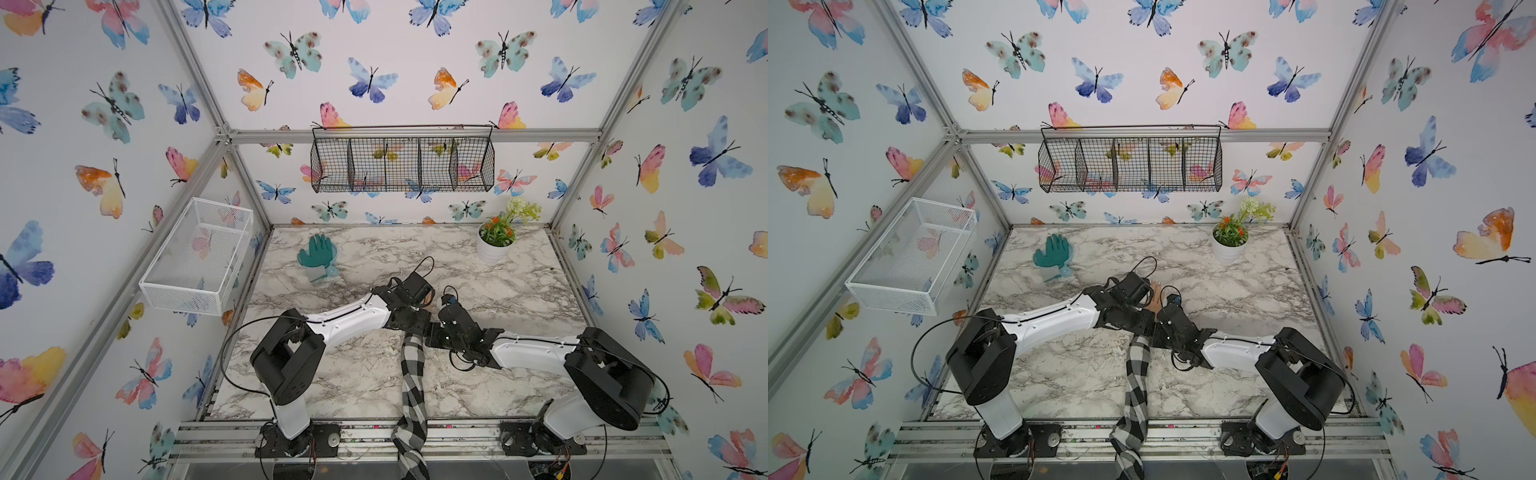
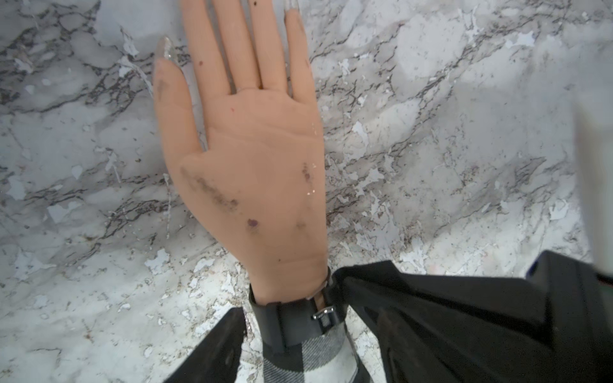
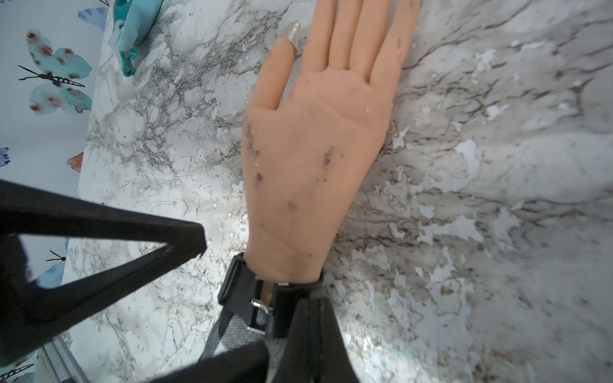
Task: Take off the watch
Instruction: Untie the watch from the hand.
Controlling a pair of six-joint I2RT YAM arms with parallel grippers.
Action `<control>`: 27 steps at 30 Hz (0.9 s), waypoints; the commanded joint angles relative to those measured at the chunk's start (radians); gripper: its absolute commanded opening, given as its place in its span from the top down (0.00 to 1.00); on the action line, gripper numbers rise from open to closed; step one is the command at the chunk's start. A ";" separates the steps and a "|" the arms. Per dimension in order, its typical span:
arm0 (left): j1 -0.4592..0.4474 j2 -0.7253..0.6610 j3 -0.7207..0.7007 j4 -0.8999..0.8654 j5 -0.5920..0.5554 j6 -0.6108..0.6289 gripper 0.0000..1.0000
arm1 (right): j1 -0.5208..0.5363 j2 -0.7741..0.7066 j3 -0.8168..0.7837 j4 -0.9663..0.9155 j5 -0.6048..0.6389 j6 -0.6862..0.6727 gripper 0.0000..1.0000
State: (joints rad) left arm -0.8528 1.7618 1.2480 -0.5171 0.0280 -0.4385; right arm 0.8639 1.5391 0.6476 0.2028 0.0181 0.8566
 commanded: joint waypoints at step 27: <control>0.078 -0.032 -0.038 -0.090 -0.174 -0.016 0.39 | 0.007 -0.002 -0.031 -0.037 -0.015 0.009 0.98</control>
State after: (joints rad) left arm -0.8135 1.7733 1.2377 -0.5411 -0.0673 -0.4564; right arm 0.8639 1.5391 0.6434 0.2184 0.0181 0.8570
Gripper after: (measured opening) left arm 0.608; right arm 0.055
